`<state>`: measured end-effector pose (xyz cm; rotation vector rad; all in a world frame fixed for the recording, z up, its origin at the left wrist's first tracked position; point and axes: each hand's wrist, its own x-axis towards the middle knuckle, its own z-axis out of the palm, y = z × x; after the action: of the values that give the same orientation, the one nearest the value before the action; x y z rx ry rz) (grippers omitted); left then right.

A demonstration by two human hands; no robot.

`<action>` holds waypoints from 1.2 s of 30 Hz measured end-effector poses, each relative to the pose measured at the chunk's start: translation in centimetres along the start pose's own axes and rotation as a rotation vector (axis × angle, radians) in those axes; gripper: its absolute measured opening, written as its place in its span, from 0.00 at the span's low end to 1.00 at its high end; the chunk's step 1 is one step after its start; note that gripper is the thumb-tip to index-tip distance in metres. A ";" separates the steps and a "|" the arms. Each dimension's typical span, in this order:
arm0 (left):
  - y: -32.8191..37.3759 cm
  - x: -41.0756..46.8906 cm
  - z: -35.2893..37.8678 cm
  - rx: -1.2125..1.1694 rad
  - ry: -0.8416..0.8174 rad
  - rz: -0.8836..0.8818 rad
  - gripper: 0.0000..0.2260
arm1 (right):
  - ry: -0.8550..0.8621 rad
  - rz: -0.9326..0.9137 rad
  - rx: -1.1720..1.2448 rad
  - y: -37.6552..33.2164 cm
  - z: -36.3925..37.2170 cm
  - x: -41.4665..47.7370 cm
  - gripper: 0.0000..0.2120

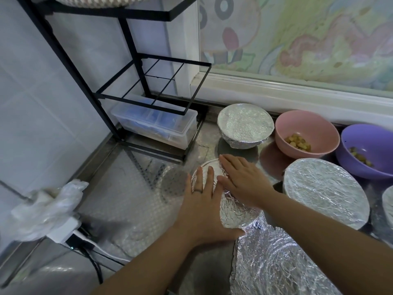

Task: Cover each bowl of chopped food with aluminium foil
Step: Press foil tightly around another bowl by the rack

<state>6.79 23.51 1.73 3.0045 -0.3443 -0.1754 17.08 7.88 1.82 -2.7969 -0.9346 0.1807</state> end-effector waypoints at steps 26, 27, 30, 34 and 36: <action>0.3 0.1 0.0 0.086 -0.014 -0.007 0.59 | 0.564 0.823 1.014 -5.0 2.2 -5.2 0.22; 0.4 0.1 0.0 0.099 -0.031 -0.012 0.59 | 0.591 0.850 1.061 -4.9 2.6 -5.3 0.21; 0.4 0.0 -0.3 0.117 -0.040 -0.020 0.59 | 0.653 0.934 1.221 -5.0 3.1 -5.3 0.19; 0.4 0.0 -0.3 0.118 -0.049 -0.023 0.59 | 0.679 0.980 1.327 -5.1 3.3 -5.2 0.16; 0.4 -0.1 -0.2 0.106 -0.042 -0.024 0.59 | 0.707 0.964 1.423 -5.1 3.3 -5.2 0.16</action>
<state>6.68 23.17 2.02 3.1146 -0.3319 -0.2299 9.40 9.22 0.03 -1.4593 0.5977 -0.0415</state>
